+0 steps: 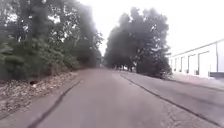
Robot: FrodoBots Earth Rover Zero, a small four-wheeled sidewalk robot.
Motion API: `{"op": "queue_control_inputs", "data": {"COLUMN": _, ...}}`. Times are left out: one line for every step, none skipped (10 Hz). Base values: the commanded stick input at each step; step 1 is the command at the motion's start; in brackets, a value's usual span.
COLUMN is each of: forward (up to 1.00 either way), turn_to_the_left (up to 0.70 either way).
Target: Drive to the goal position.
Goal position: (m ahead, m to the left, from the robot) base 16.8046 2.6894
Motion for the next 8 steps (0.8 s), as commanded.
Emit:
{"op": "queue_control_inputs", "data": {"forward": 0.85, "turn_to_the_left": 0.23}}
{"op": "queue_control_inputs", "data": {"forward": 0.85, "turn_to_the_left": 0.29}}
{"op": "queue_control_inputs", "data": {"forward": 0.85, "turn_to_the_left": 0.33}}
{"op": "queue_control_inputs", "data": {"forward": 0.85, "turn_to_the_left": 0.18}}
{"op": "queue_control_inputs", "data": {"forward": 0.85, "turn_to_the_left": 0.0}}
{"op": "queue_control_inputs", "data": {"forward": 0.85, "turn_to_the_left": 0.0}}
{"op": "queue_control_inputs", "data": {"forward": 0.85, "turn_to_the_left": 0.0}}
{"op": "queue_control_inputs", "data": {"forward": 0.85, "turn_to_the_left": 0.0}}
